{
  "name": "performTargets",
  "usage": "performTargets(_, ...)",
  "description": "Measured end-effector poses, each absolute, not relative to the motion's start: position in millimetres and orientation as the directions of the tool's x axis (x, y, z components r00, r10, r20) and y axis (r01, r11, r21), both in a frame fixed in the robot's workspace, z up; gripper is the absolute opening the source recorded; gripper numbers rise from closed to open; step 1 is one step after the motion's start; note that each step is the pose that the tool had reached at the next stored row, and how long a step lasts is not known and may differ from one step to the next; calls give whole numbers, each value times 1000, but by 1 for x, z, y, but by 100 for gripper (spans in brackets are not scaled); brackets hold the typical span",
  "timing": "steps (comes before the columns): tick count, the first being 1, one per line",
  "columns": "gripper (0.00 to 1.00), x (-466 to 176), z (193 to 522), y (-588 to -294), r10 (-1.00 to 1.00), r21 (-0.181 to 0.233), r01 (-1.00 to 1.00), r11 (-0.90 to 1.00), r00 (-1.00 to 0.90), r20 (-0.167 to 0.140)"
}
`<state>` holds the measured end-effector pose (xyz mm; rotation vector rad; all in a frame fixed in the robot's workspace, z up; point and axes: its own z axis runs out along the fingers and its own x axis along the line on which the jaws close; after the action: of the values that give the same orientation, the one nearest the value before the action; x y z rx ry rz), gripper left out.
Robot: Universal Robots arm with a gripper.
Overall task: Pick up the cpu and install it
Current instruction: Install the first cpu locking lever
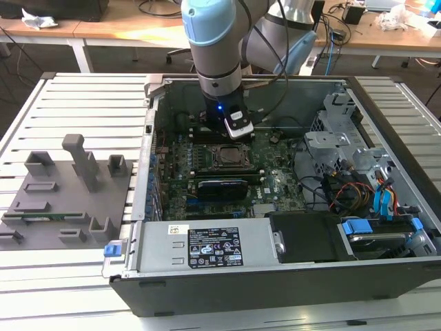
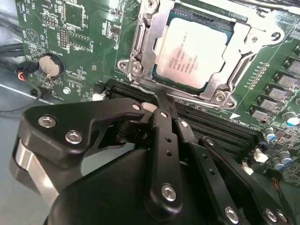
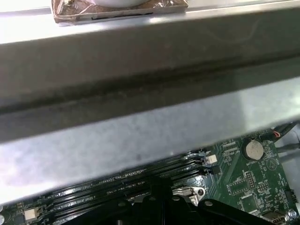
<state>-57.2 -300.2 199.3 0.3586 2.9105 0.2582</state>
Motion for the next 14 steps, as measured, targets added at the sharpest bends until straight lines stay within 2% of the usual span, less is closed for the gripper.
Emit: performTargets(14, 11, -55, 196, -300, 255, 198, 219, 955, -951, -177)
